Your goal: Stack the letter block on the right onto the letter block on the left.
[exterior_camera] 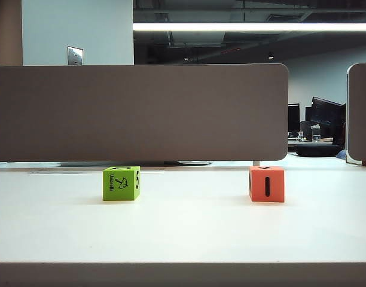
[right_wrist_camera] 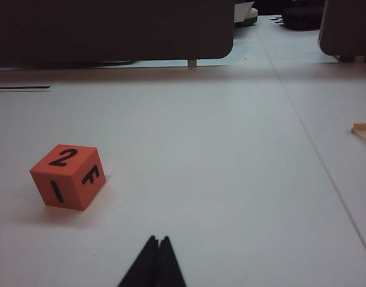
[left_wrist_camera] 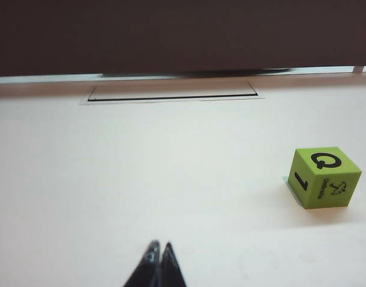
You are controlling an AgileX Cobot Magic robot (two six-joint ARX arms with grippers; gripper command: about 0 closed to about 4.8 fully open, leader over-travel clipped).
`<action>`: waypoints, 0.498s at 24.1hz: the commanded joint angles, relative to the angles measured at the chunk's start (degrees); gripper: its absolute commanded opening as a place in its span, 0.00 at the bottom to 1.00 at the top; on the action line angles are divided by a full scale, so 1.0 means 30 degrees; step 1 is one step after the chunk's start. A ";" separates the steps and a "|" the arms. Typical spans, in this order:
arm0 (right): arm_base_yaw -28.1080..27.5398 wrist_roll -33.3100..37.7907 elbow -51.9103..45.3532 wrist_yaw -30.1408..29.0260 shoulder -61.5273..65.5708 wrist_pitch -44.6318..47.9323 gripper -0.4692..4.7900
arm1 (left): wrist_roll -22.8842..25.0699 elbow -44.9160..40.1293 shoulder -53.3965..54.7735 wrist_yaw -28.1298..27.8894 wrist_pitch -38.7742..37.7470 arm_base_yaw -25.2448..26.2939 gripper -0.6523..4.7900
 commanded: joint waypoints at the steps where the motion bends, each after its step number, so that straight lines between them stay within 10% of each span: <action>1: 0.0015 0.0000 -0.0095 0.0306 -0.0036 0.0393 0.08 | -0.0168 0.0073 0.0015 0.0117 0.0000 -0.0007 0.11; 12: 0.0022 0.1989 0.0736 0.0845 -0.0036 0.2280 0.08 | -0.2696 0.1501 0.0022 -0.0882 -0.0080 -0.0029 0.11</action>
